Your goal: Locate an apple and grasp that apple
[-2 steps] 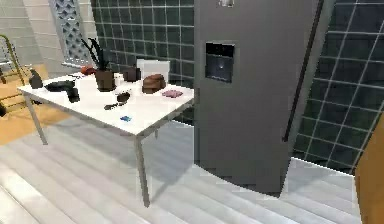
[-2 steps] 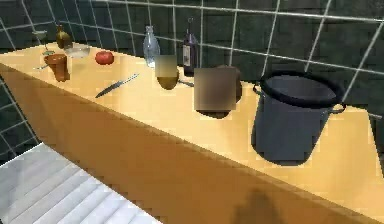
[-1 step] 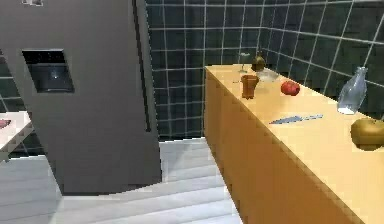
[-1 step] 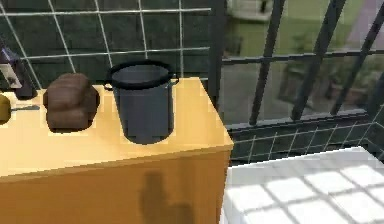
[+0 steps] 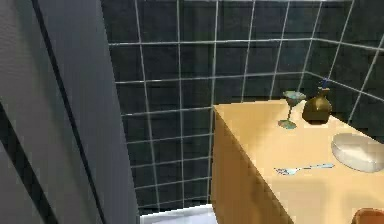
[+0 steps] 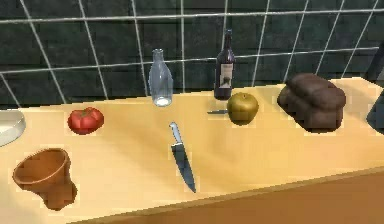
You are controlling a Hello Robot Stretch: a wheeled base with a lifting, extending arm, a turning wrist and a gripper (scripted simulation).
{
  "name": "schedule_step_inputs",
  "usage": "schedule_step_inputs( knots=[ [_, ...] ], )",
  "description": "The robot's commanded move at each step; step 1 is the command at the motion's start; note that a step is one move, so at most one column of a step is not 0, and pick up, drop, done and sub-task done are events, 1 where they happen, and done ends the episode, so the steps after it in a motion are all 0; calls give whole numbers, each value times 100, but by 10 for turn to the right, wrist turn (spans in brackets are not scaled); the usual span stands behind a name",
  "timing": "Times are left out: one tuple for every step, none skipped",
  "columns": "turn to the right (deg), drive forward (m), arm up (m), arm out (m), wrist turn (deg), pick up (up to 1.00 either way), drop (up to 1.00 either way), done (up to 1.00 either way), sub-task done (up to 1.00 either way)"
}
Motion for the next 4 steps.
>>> schedule_step_inputs(
  knots=[
    [300,0,0,0,0,0,0,0,0],
    [0,5,0,0,0,0,0,0,0],
    [0,0,50,0,0,0,0,0,0],
    [0,0,38,0,0,0,0,0,0]
  ],
)
